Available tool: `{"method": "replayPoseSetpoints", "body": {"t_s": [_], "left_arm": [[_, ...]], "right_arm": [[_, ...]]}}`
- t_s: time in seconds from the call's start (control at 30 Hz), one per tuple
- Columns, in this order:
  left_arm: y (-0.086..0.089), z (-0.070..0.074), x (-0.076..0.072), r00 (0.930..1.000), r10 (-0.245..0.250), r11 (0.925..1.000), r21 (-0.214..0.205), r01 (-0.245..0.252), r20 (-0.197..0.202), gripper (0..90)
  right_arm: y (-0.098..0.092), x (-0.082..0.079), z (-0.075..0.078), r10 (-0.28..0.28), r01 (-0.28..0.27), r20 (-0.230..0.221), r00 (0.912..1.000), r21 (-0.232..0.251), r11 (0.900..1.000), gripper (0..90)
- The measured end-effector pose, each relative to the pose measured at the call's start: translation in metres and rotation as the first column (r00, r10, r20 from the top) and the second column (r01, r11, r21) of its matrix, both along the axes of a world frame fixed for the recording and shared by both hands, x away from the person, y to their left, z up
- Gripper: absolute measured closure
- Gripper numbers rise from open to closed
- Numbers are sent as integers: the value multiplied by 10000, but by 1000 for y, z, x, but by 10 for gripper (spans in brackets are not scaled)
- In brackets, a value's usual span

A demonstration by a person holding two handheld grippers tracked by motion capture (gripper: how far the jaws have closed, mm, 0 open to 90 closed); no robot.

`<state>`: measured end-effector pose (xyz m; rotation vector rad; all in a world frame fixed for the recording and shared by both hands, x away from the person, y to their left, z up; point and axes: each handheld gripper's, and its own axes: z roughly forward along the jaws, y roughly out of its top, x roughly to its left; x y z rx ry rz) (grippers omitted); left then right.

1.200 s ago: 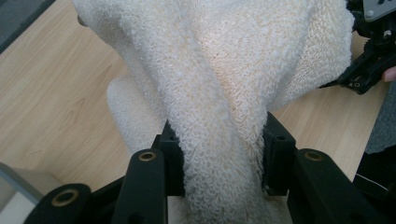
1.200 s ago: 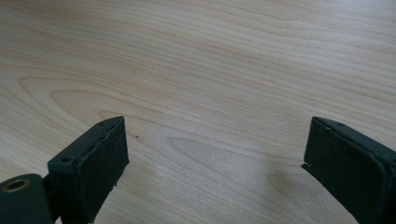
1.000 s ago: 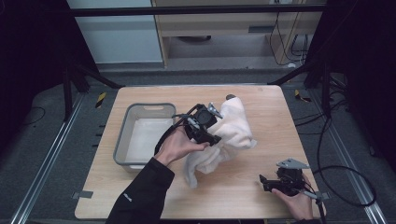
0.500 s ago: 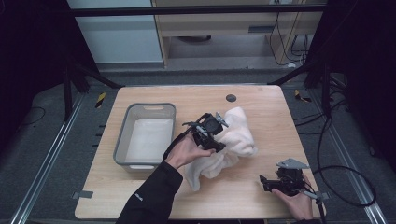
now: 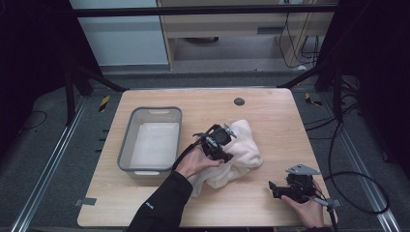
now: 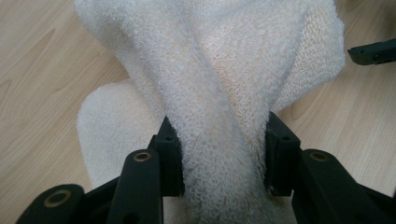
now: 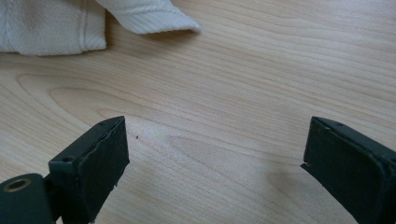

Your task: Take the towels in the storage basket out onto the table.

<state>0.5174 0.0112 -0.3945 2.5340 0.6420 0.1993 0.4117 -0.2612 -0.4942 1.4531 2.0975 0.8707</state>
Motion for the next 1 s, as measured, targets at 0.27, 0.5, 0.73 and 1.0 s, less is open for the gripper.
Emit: {"method": "replayPoseSetpoints", "body": {"t_s": [0.27, 0.5, 0.73, 1.0], "left_arm": [[-1, -17, 3, 10000, 67, 9998, 161, -67, -5, 521], [1, -22, 4, 10000, 84, 9999, 127, -85, 10, 456], [3, -24, 4, 9999, 104, 9999, -55, -104, 17, 404], [9, -16, -1, 9997, 193, 9985, -519, -187, 116, 336]], "right_arm": [[0, -1, 0, 1, 0, -63, 10000, 67, 10000, 67], [0, -1, 0, 5, -5, -58, 10000, 70, 10000, 66], [1, 0, 0, 7, -7, -60, 10000, 29, 10000, 66], [0, -1, 0, 26, -26, -50, 10000, 63, 10000, 65]]}}
